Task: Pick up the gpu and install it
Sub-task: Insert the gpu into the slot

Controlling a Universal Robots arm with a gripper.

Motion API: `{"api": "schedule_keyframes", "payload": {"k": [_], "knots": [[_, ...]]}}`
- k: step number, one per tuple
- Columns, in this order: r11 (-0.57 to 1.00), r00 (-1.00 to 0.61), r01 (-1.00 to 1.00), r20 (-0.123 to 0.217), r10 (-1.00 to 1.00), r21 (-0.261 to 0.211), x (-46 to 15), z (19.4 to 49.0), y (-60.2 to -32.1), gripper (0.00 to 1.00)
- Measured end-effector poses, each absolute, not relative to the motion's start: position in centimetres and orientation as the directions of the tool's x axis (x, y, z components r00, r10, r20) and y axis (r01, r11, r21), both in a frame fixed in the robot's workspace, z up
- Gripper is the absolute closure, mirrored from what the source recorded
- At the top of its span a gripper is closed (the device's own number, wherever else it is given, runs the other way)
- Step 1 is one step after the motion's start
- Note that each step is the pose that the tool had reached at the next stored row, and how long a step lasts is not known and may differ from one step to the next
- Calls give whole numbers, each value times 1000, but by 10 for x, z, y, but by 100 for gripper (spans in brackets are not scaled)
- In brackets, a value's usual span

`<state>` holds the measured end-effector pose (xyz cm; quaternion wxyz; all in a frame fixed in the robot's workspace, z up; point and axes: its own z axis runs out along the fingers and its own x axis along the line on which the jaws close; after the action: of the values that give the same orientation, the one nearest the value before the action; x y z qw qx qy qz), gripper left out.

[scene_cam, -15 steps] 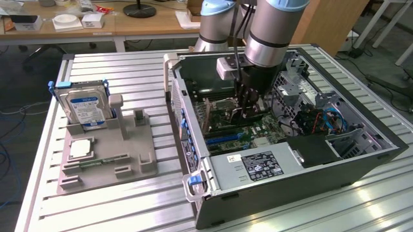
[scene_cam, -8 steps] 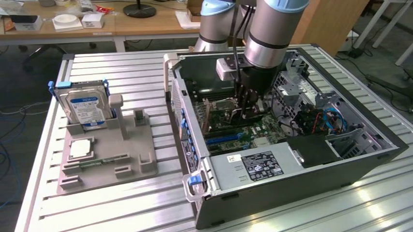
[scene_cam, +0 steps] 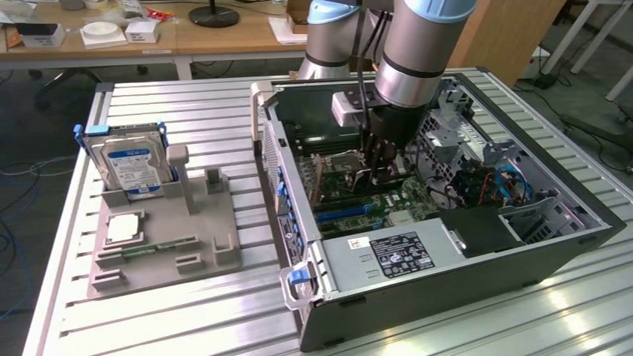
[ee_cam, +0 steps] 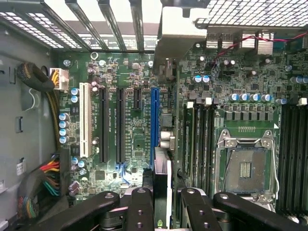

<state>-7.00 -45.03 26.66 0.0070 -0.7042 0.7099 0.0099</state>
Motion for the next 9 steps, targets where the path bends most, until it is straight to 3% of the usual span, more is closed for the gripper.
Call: {"api": "schedule_keyframes", "payload": {"k": [9], "knots": [[8, -8, -1000, -24, -1000, 4, -77, 263, -452, 73]]}}
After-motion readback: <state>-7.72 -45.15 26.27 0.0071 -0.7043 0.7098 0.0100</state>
